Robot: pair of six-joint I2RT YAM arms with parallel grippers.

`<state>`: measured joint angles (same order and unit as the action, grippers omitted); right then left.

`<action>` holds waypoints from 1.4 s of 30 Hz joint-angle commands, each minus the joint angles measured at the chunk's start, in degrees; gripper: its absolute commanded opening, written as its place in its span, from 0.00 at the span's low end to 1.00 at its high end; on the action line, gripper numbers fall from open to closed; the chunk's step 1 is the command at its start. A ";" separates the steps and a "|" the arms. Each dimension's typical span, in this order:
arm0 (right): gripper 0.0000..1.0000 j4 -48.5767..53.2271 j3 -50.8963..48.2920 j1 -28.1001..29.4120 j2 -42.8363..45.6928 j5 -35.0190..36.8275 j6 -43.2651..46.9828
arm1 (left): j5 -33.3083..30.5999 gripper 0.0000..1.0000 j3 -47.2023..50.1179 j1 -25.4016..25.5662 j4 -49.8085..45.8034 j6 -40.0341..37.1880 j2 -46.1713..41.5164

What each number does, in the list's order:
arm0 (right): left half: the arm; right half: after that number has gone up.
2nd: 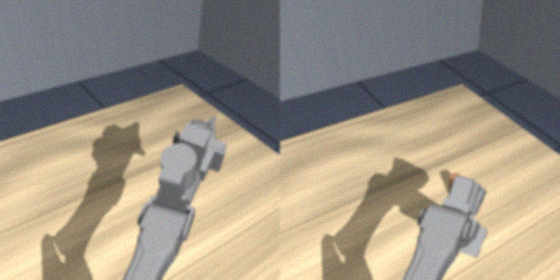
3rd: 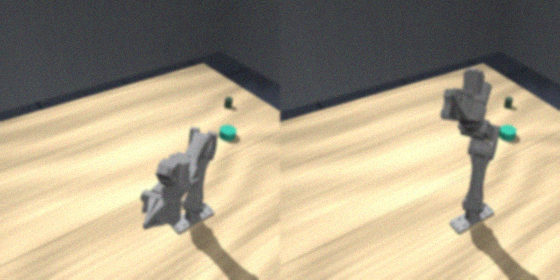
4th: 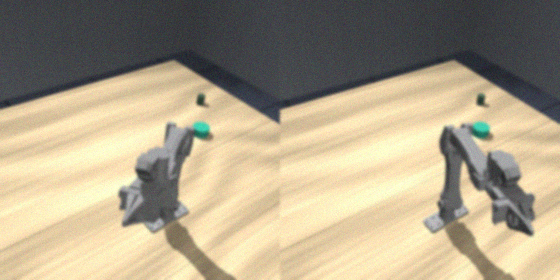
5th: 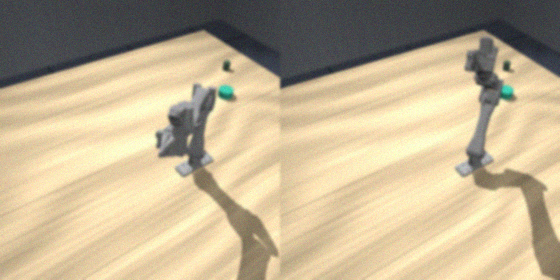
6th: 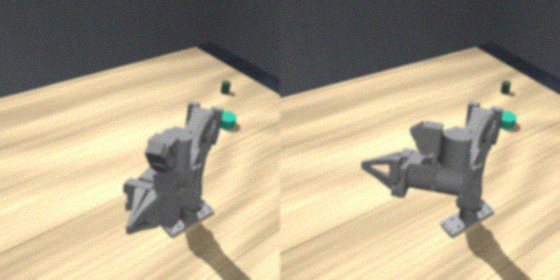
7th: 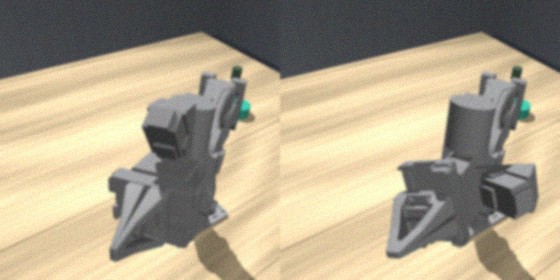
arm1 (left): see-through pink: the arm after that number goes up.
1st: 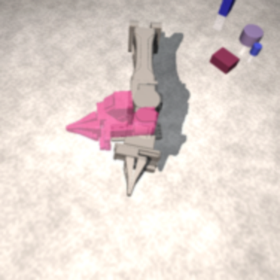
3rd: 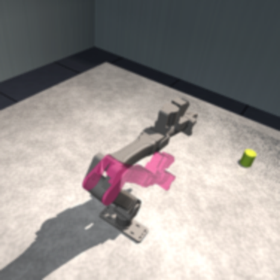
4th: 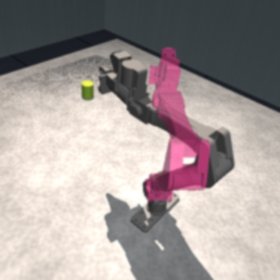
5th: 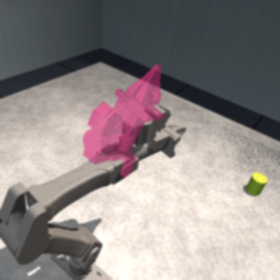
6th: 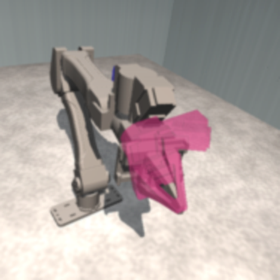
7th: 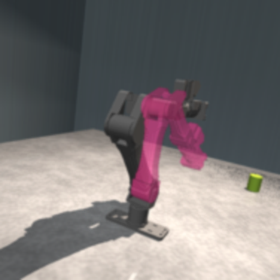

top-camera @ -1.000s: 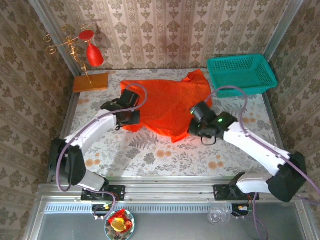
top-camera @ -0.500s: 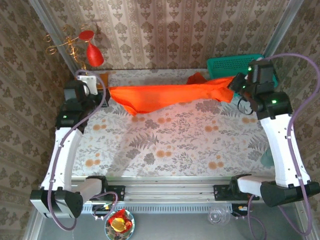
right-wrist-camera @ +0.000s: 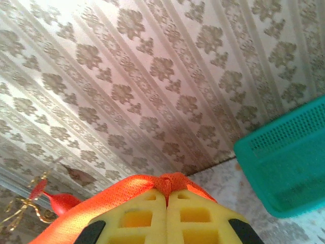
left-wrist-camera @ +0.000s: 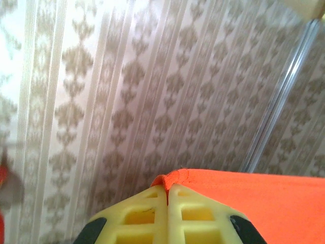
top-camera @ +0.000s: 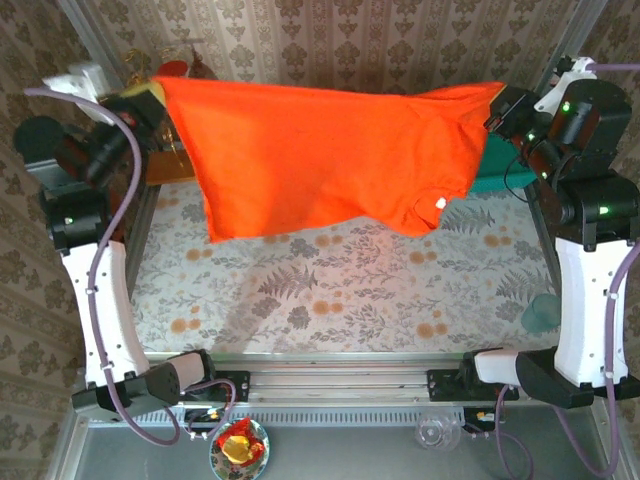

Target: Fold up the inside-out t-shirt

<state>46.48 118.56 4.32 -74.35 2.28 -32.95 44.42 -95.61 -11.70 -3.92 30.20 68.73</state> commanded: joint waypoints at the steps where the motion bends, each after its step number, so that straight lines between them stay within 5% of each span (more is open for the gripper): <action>1: 0.00 -5.68 1.66 -0.74 0.91 -1.58 -0.82 | 0.43 0.00 -7.38 -1.83 6.73 7.81 1.19; 4: 0.00 -2.94 6.61 -0.80 -0.13 2.45 1.96 | -0.46 0.00 -8.14 -1.35 3.53 6.85 2.62; 11: 0.00 2.78 23.72 -0.98 -3.31 12.18 9.89 | 1.19 0.00 10.03 0.12 7.84 8.28 1.35; 19: 0.00 -1.40 15.30 -0.98 -1.63 5.45 5.43 | 0.99 0.00 -3.87 -1.30 -0.50 3.29 1.37; 33: 0.00 -12.23 -3.84 -0.98 18.87 2.80 2.72 | -3.20 0.00 2.85 -2.11 -2.92 -0.53 -17.06; 42: 0.00 -13.89 -0.90 -0.97 14.82 2.44 1.77 | -7.29 0.00 0.67 -2.17 -5.55 0.41 -16.29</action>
<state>34.70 117.73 3.75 -55.16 4.43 -30.24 40.23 -94.02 -13.28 -8.25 31.24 49.65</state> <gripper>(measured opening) 0.065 0.062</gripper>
